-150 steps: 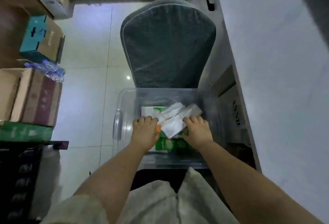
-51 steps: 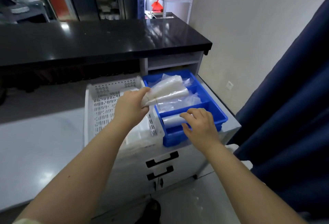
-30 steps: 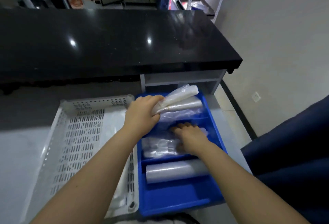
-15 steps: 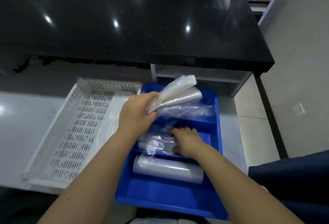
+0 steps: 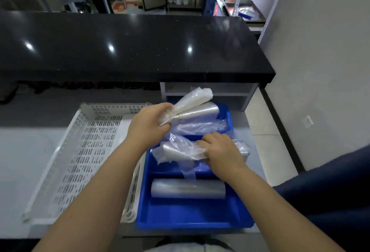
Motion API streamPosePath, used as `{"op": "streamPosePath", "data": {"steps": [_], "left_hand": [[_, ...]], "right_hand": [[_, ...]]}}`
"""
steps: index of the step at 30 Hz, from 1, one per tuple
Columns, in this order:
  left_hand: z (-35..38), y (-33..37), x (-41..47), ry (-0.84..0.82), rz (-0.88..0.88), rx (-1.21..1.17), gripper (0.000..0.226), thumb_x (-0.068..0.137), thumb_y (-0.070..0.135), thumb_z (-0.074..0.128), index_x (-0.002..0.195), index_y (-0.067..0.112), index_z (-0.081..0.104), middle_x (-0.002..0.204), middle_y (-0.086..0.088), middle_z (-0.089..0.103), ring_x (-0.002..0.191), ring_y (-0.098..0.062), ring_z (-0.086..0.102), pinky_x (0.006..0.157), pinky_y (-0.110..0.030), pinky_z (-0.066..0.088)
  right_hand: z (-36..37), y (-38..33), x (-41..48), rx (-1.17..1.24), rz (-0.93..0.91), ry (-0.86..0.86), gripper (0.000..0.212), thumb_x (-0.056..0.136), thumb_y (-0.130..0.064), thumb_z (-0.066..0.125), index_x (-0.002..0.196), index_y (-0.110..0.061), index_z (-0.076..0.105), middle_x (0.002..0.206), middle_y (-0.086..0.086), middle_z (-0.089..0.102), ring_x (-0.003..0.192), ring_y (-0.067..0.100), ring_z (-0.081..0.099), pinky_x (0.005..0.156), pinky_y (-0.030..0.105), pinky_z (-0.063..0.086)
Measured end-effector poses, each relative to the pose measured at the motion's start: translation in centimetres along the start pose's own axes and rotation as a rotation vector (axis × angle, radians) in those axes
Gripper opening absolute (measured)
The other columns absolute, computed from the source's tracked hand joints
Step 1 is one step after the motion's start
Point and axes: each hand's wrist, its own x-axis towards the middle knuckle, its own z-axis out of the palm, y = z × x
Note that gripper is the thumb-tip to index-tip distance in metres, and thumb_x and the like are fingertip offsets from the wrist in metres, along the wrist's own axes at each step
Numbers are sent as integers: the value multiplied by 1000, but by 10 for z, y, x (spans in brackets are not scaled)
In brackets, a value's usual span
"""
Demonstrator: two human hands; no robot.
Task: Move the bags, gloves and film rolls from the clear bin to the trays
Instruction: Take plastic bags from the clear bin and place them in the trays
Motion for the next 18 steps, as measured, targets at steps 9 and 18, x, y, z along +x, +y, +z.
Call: {"op": "streamPosePath", "data": {"steps": [9, 18], "left_hand": [[47, 20, -14, -300, 104, -39, 41, 76, 30, 70, 113, 40, 58, 110, 17, 66, 100, -12, 61, 81, -34, 51], [78, -2, -34, -578, 30, 37, 39, 78, 29, 64, 110, 42, 44, 112, 12, 59, 87, -18, 58, 75, -37, 50]], "right_hand": [[-81, 34, -56, -117, 230, 51, 17, 66, -1, 74, 81, -8, 70, 77, 10, 64, 68, 31, 55, 58, 42, 46], [-63, 40, -72, -80, 504, 35, 14, 77, -6, 65, 86, -15, 67, 82, 5, 61, 73, 24, 53, 64, 40, 50]]}}
